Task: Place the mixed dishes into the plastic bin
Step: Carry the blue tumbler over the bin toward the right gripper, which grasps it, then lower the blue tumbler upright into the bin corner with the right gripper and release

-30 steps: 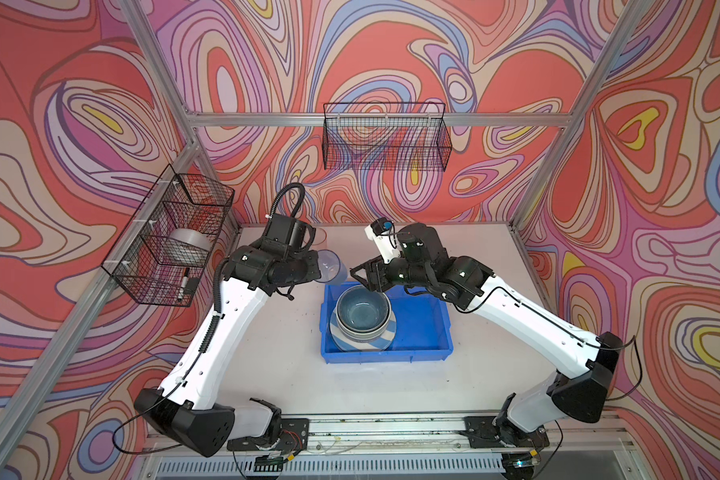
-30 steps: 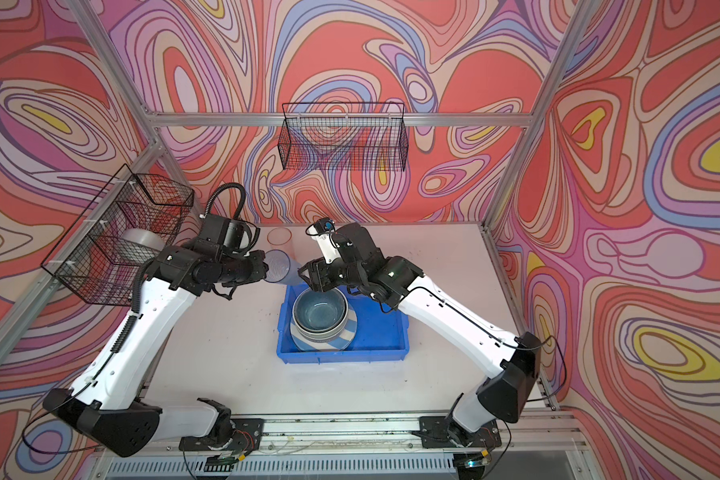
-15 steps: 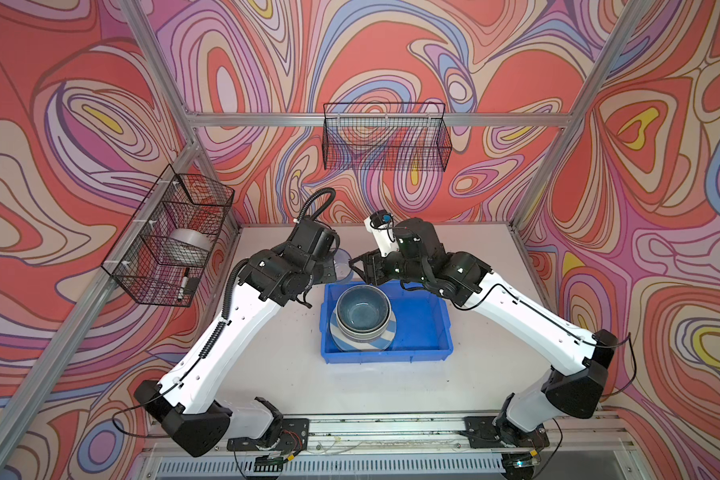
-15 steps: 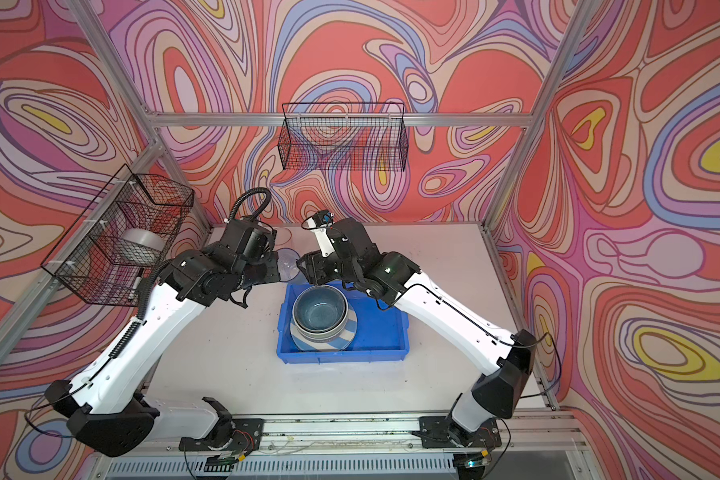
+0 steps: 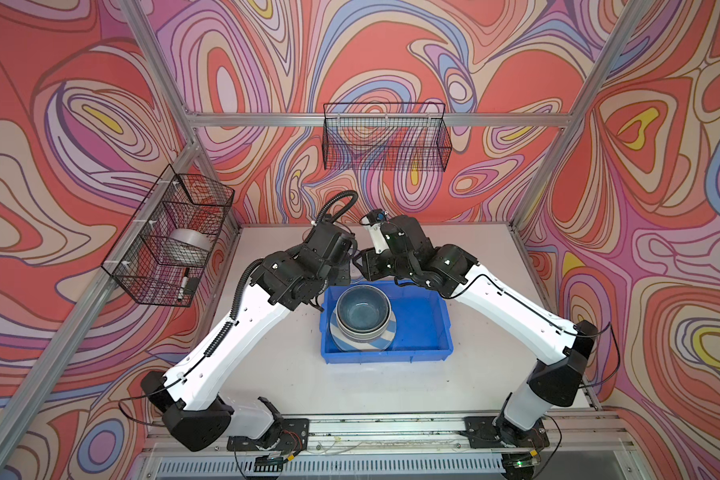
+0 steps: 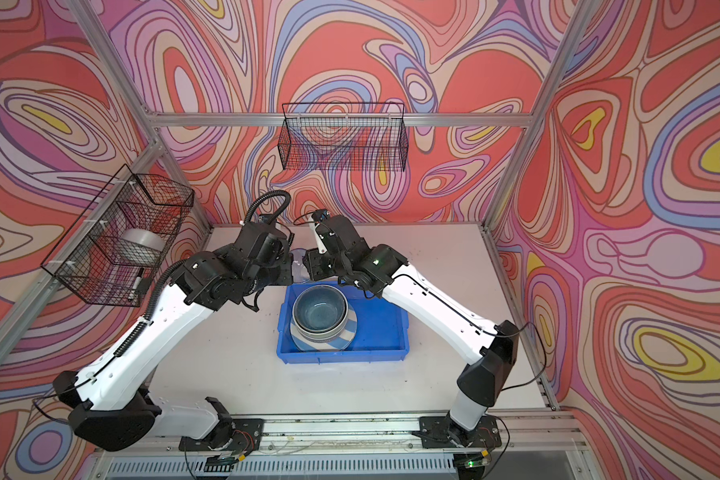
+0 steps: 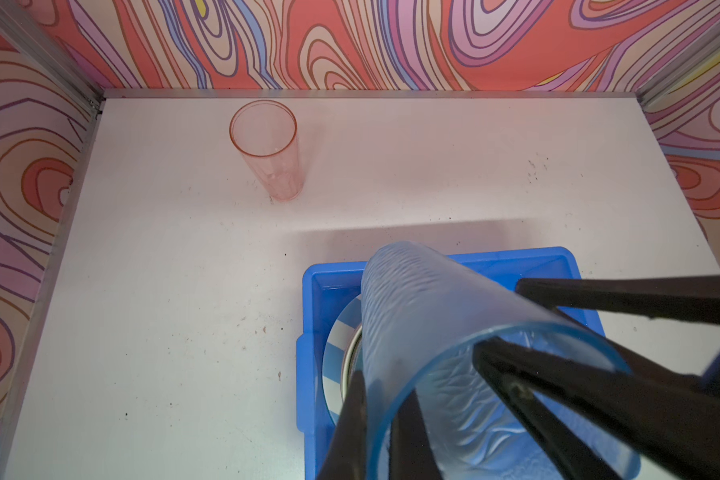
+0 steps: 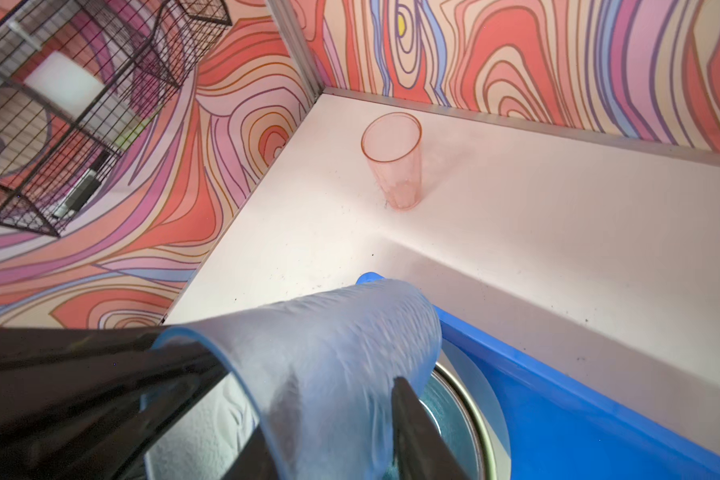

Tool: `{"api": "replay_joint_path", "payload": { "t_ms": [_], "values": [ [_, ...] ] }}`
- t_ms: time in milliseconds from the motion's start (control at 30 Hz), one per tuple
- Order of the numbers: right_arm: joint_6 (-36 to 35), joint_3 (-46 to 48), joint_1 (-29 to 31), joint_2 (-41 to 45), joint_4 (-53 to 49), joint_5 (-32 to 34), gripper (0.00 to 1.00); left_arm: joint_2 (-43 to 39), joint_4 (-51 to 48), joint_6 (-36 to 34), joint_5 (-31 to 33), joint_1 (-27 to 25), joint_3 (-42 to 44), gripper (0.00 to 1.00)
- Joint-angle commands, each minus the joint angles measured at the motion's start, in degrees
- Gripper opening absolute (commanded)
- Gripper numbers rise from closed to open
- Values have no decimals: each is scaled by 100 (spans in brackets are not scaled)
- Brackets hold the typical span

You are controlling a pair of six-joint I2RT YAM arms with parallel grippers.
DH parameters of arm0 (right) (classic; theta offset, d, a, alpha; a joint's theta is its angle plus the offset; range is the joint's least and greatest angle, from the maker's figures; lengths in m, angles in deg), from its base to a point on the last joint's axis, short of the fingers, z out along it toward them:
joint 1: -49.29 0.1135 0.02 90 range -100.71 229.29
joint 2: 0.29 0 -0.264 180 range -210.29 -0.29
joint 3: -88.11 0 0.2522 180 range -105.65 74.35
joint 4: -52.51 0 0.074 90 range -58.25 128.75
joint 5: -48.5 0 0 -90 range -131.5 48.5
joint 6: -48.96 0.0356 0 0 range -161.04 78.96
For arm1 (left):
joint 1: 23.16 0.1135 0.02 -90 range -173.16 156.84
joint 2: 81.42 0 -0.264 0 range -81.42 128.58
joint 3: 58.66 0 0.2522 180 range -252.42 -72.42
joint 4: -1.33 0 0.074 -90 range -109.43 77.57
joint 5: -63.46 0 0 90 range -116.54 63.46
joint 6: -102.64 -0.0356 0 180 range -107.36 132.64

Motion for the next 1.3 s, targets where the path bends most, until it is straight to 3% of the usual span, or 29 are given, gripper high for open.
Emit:
{"api": "replay_joint_path", "payload": {
  "t_ms": [0,133,333,500,733,967,1133,1267],
  "values": [
    [27,-139,34,-98,-257,211,31,9,423,-336,84,-49,-109,0],
    [44,-96,28,-99,-245,175,15,32,514,-517,-137,-54,-128,0],
    [103,28,33,-8,-154,114,2,27,444,-402,-563,-58,-107,0],
    [98,113,33,184,-238,285,0,-152,176,-167,-906,-50,-53,1],
    [69,297,3,484,-505,720,0,-834,-185,79,-1062,-41,310,19],
    [-30,393,-224,741,-1141,1173,0,-1280,-515,94,-1240,118,494,27],
    [-241,292,-756,959,-2129,1285,0,-1520,-489,-83,-1258,329,667,49],
    [-365,315,-1106,1109,-2707,1473,0,-1609,-414,-170,-1508,712,903,58]
  ]
}}
